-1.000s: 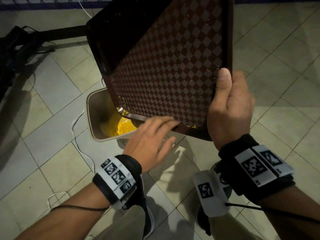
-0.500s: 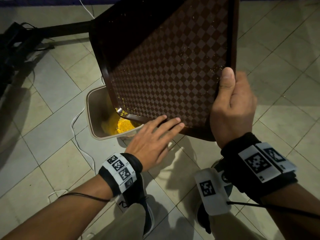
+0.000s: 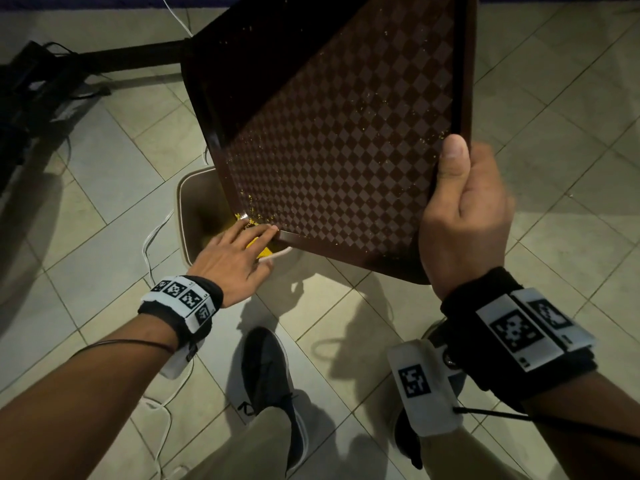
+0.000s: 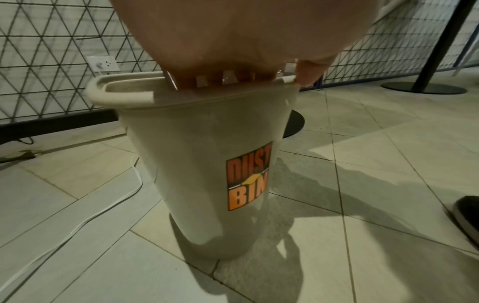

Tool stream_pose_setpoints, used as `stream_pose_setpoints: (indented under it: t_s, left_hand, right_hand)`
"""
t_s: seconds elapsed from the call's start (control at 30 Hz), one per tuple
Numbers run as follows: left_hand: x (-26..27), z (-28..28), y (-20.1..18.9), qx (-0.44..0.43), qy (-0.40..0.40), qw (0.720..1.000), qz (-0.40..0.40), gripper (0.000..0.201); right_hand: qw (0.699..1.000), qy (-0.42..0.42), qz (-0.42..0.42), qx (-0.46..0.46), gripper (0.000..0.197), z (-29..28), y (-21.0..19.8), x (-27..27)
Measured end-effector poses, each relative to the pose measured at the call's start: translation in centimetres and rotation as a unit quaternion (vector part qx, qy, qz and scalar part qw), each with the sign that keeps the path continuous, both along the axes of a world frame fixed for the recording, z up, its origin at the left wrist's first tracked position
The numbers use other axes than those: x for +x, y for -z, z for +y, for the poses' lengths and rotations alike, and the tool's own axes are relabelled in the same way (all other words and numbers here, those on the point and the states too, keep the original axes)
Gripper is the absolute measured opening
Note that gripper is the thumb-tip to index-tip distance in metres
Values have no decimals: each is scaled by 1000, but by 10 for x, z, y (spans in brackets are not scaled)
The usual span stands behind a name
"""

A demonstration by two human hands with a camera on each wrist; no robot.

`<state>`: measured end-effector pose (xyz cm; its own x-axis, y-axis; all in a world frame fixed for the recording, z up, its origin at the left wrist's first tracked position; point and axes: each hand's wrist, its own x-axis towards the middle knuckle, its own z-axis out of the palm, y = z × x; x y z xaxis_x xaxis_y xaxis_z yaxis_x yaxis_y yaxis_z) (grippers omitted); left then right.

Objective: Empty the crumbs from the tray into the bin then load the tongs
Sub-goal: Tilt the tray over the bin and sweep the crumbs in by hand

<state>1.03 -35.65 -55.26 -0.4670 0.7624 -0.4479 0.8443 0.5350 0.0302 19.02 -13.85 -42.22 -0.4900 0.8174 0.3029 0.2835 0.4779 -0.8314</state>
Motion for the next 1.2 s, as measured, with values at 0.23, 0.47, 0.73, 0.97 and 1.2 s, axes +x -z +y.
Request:
stream_pose_setpoints:
  t_s: [0.23,0.47,0.73,0.97,1.2]
  left_hand:
    - [-33,-6,6,-32,-94,995,-31,81]
    - [-33,11,-3,197,-236,951,39,57]
    - [-19,17,16,83,-245,966,-20,60]
    - [-19,12,7,25,-175,984,10,54]
    - [-31,13,1,32,-174,983,54,60]
  right_hand:
    - [1000,-3,6,10,23,1,-1,1]
    - [1000,7,17,17,22,1,-5,0]
    - [999,10,31,20,23,4,-8,1]
    - [1000,12,13,21,22,5,-8,4]
    - [999,14,18,23,22,5,-12,3]
